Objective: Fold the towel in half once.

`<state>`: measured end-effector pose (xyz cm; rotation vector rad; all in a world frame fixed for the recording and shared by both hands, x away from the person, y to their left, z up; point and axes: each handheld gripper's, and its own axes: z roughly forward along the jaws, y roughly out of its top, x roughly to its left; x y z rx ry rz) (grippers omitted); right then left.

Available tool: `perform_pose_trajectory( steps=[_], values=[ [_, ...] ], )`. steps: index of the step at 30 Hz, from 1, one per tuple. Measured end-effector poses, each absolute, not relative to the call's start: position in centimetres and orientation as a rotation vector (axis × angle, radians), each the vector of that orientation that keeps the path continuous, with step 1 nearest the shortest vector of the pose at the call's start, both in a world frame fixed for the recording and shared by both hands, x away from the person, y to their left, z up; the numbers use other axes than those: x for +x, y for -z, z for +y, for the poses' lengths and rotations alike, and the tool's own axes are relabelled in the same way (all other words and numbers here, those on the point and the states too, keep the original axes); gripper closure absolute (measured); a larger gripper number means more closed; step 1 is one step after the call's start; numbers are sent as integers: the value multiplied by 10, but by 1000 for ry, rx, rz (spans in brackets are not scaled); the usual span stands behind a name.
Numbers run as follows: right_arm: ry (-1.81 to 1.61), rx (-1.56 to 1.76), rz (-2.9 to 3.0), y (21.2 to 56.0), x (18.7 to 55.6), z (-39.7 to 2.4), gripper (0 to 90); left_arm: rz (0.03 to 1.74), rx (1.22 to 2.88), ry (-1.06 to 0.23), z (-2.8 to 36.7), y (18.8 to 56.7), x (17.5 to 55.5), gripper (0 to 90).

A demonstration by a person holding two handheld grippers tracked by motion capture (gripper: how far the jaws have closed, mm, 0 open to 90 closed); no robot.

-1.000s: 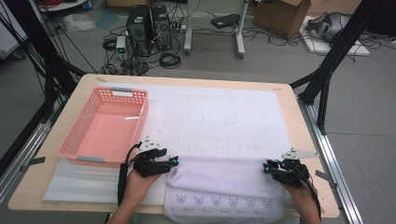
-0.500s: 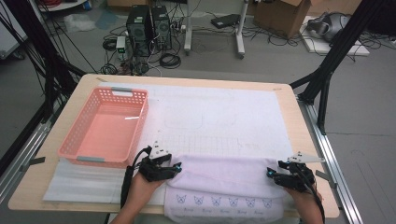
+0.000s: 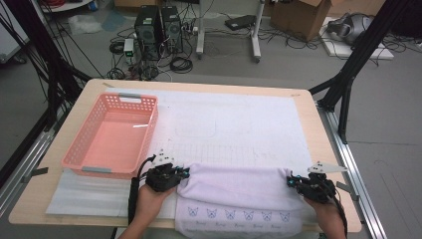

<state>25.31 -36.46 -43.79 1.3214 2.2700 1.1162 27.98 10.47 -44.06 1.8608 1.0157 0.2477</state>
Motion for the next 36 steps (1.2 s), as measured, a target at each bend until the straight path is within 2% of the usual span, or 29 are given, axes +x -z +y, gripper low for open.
perform_pose_trajectory(
  steps=[5,10,15,19,26,27,28,29,30,32,36],
  values=[
    [-1163,1246,2156,418,265,-363,861,1010,1797,-316,110,419,300,856],
    [-1169,1233,2116,403,302,-361,859,1012,1817,-379,105,400,344,855],
    [-1116,1235,2105,392,347,-357,857,1077,1817,-412,104,402,383,855],
    [-1068,1258,2120,393,369,-352,857,1123,1779,-409,106,405,402,862],
    [-1047,1325,2103,403,388,-346,852,1162,1808,-369,104,415,410,863],
    [-1039,1337,2107,405,389,-345,826,1174,1806,-343,102,416,410,850],
    [-1039,1371,2096,408,390,-345,789,1185,1804,-356,100,416,408,798],
    [-1032,1388,2086,408,390,-346,711,1187,1800,-364,99,416,407,711],
    [-1041,1406,2081,408,390,-346,693,1180,1792,-351,99,415,405,655],
    [-1059,1410,2081,406,388,-348,639,1140,1789,-318,98,414,401,639],
    [-1108,1399,2144,402,381,-348,589,1086,1810,-292,94,418,391,596]
  ],
)
